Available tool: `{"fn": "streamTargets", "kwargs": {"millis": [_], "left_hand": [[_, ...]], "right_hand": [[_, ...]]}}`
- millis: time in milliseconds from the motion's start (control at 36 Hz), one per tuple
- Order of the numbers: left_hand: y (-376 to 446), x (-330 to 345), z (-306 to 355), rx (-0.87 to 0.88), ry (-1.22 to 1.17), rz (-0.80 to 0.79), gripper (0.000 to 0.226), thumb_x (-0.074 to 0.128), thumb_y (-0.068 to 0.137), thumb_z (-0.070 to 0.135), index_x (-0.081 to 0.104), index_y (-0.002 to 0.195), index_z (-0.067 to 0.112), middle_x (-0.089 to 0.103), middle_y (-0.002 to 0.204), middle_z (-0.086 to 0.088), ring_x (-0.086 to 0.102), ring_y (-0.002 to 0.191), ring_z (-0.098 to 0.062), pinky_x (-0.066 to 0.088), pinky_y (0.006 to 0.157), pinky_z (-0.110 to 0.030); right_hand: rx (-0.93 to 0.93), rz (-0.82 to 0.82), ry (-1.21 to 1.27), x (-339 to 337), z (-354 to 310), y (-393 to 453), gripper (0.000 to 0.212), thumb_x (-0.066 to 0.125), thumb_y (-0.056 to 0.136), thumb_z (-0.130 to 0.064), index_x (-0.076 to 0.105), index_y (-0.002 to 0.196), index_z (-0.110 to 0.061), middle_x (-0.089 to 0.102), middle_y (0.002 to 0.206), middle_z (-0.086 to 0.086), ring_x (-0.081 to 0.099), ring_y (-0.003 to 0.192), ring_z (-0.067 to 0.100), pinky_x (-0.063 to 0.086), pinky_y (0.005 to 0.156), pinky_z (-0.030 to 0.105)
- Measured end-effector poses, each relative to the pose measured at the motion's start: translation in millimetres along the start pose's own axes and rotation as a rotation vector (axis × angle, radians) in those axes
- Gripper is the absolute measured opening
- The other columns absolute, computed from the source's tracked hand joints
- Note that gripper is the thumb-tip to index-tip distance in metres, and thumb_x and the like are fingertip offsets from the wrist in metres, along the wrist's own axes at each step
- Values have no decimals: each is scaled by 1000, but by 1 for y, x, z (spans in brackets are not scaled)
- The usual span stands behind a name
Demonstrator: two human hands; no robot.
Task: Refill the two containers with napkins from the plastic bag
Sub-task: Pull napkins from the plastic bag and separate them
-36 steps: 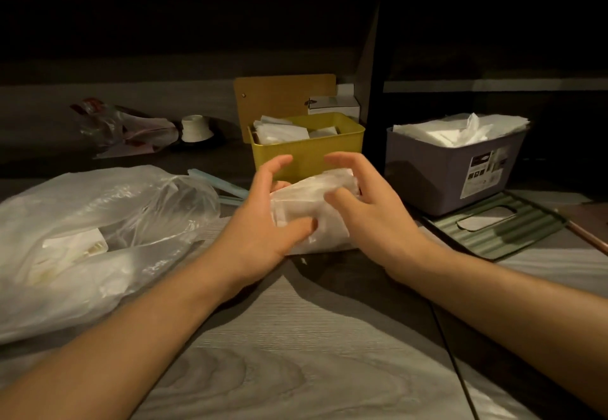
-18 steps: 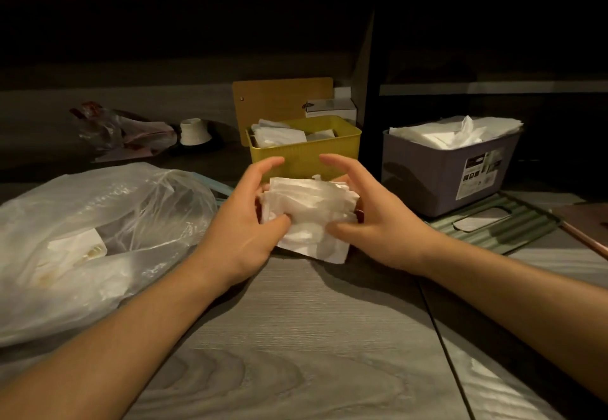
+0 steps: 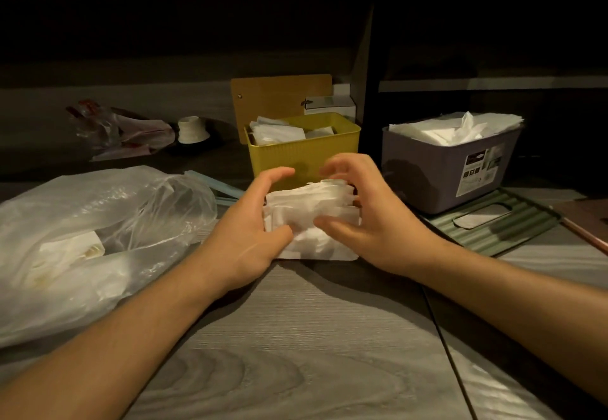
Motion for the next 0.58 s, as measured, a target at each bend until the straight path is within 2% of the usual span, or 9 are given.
{"fn": "streamTargets", "kwargs": {"millis": [83, 139, 194, 278, 361, 472, 583], "left_hand": [[0, -3, -2, -22, -14, 33, 65, 67, 93, 14, 37, 136, 52, 52, 119, 31, 62, 97, 3, 57, 90, -32], [0, -5, -3, -33, -21, 29, 64, 64, 94, 11, 37, 135, 51, 54, 118, 27, 63, 94, 2, 59, 86, -32], [-1, -5, -2, -39, -21, 18, 63, 63, 95, 10, 37, 136, 51, 55, 120, 25, 63, 94, 4, 58, 86, -30], [-1, -4, -1, -49, -25, 7, 63, 62, 95, 9, 39, 138, 48, 57, 118, 23, 64, 94, -3, 57, 88, -38], [-2, -4, -1, -61, -23, 3, 64, 62, 96, 9, 38, 142, 45, 56, 127, 19, 64, 98, -6, 57, 91, -38], [-2, -3, 0, -59, -64, 0, 61, 62, 95, 8, 40, 138, 45, 54, 118, 26, 62, 94, 5, 58, 86, -28], [-1, -2, -1, -49, -75, 14, 56, 69, 92, 17, 45, 136, 42, 56, 123, 23, 61, 101, 2, 57, 91, -34]], "right_hand": [[-18, 66, -109, -6, 7, -1, 27, 75, 87, -28, 59, 109, -29, 44, 129, -13, 50, 119, 4, 48, 99, 21], [20, 50, -151, -7, 12, -1, 21, 75, 86, -30, 65, 105, -28, 46, 128, -13, 52, 115, 3, 49, 98, 22], [70, 33, -174, -5, 16, -2, 22, 75, 86, -32, 67, 107, -28, 47, 127, -14, 53, 113, 4, 50, 98, 23], [142, 43, -183, -6, 21, -1, 27, 74, 86, -35, 67, 111, -27, 50, 122, -14, 56, 108, 6, 52, 97, 26], [205, 51, -142, -8, 25, -1, 27, 72, 86, -41, 67, 108, -27, 54, 115, -13, 59, 100, 4, 55, 93, 26], [175, 51, -100, -7, 25, 0, 9, 74, 87, -30, 69, 92, -26, 57, 111, -13, 61, 97, 6, 56, 90, 29], [124, 106, -83, -6, 22, 2, 7, 75, 88, -22, 69, 89, -23, 58, 109, -12, 62, 96, 7, 56, 87, 29]]}}
Point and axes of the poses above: each hand's wrist, its own y-axis towards the middle knuckle, its own x-axis out of the palm, z = x × y, the point moved 4 cm from there along y, towards the middle knuckle
